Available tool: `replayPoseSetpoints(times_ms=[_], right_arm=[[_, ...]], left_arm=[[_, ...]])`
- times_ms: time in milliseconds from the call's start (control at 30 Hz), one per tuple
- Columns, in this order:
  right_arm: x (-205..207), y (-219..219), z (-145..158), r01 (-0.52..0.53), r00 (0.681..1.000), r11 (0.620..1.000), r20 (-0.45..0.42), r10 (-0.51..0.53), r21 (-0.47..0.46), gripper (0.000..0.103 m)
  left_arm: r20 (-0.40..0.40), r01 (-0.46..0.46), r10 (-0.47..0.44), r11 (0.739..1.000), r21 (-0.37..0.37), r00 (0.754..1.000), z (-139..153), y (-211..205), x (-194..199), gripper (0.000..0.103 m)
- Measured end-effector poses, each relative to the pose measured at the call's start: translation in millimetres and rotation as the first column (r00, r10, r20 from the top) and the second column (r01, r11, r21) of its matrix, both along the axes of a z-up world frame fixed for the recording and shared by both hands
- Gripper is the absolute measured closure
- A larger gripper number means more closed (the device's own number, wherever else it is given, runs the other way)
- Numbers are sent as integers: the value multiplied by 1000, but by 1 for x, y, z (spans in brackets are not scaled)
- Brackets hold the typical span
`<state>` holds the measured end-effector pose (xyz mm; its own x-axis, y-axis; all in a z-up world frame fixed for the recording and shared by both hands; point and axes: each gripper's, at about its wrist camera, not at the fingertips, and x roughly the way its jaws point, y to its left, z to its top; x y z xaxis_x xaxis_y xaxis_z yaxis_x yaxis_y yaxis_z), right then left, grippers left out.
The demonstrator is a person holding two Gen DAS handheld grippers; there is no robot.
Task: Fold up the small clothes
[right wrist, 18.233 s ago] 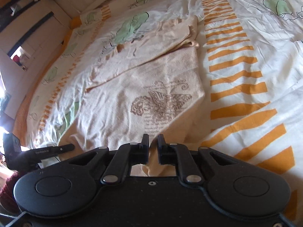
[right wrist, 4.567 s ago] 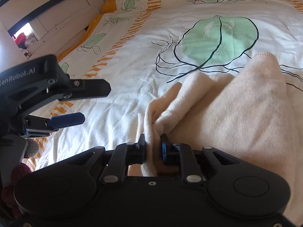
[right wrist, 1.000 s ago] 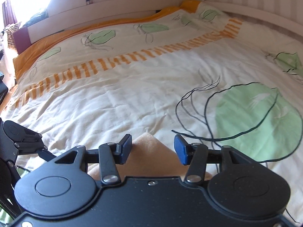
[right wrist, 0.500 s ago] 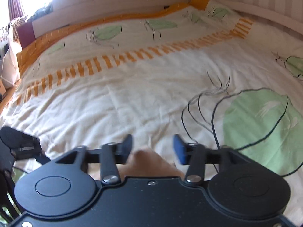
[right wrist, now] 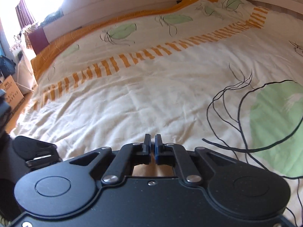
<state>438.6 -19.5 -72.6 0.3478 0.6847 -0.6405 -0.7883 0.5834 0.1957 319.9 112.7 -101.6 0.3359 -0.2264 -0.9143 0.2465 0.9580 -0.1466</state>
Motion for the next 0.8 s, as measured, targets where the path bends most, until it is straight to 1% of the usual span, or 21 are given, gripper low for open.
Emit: replayPoseSetpoints(times_ms=[67, 100, 133, 167, 200, 233, 267, 300, 333, 400, 433, 467, 533, 633, 700, 767, 800], right_arm=[[2, 12, -12, 13, 1000, 998, -8, -14, -63, 95], [0, 14, -15, 29, 1000, 996, 4, -29, -88, 95], [-3, 11, -15, 47, 999, 995, 20, -46, -88, 91], [-5, 5, -11, 71, 997, 996, 37, -69, -62, 87], [-8, -7, -4, 107, 993, 994, 52, -106, -14, 85], [-11, -25, 7, 162, 985, 986, 57, -164, 50, 69], [-14, -42, 16, 216, 973, 971, 55, -222, 107, 48], [-19, -60, 24, 263, 960, 951, 48, -274, 163, 40], [-24, -82, 31, 310, 945, 925, 35, -325, 219, 30], [-34, -118, 39, 398, 911, 879, 0, -412, 262, 30], [-39, -135, 40, 438, 893, 859, -21, -449, 266, 29], [-45, -150, 39, 471, 877, 841, -40, -479, 265, 26], [-58, -176, 34, 533, 843, 811, -73, -533, 241, 22], [-74, -197, 20, 593, 805, 788, -119, -581, 162, 19], [-80, -204, 7, 622, 782, 771, -166, -601, 134, 18], [-82, -210, -4, 646, 759, 752, -214, -615, 129, 18], [-84, -213, -12, 660, 745, 740, -246, -620, 133, 18]], left_arm=[[0, 3, -3, 1000, -1, 1000, 0, 0, 0, 6], [1, 3, -3, 1000, -4, 1000, 0, 0, 0, 7], [1, 3, -3, 1000, -10, 1000, 1, 2, 0, 7], [1, 1, -1, 1000, -20, 1000, 1, 4, 0, 7], [1, -3, 3, 999, -35, 1000, 2, 7, 0, 7], [6, -14, 14, 998, -54, 1000, 4, 11, 1, 8], [25, -30, 32, 997, -70, 999, 8, 16, 1, 8], [64, -46, 52, 995, -86, 997, 15, 20, 1, 8], [109, -59, 71, 993, -105, 992, 22, 24, 1, 8], [178, -86, 113, 985, -149, 978, 34, 32, 1, 8], [195, -98, 131, 981, -169, 972, 37, 34, 1, 8], [199, -107, 145, 976, -188, 969, 38, 36, 2, 8], [177, -111, 152, 969, -221, 973, 34, 37, 2, 7], [95, -105, 134, 959, -262, 986, 21, 27, 4, 7], [46, -95, 113, 951, -293, 993, 13, 19, 2, 7], [34, -74, 88, 951, -299, 996, 11, 12, 0, 6], [44, -61, 77, 955, -289, 996, 11, 8, -1, 4]])
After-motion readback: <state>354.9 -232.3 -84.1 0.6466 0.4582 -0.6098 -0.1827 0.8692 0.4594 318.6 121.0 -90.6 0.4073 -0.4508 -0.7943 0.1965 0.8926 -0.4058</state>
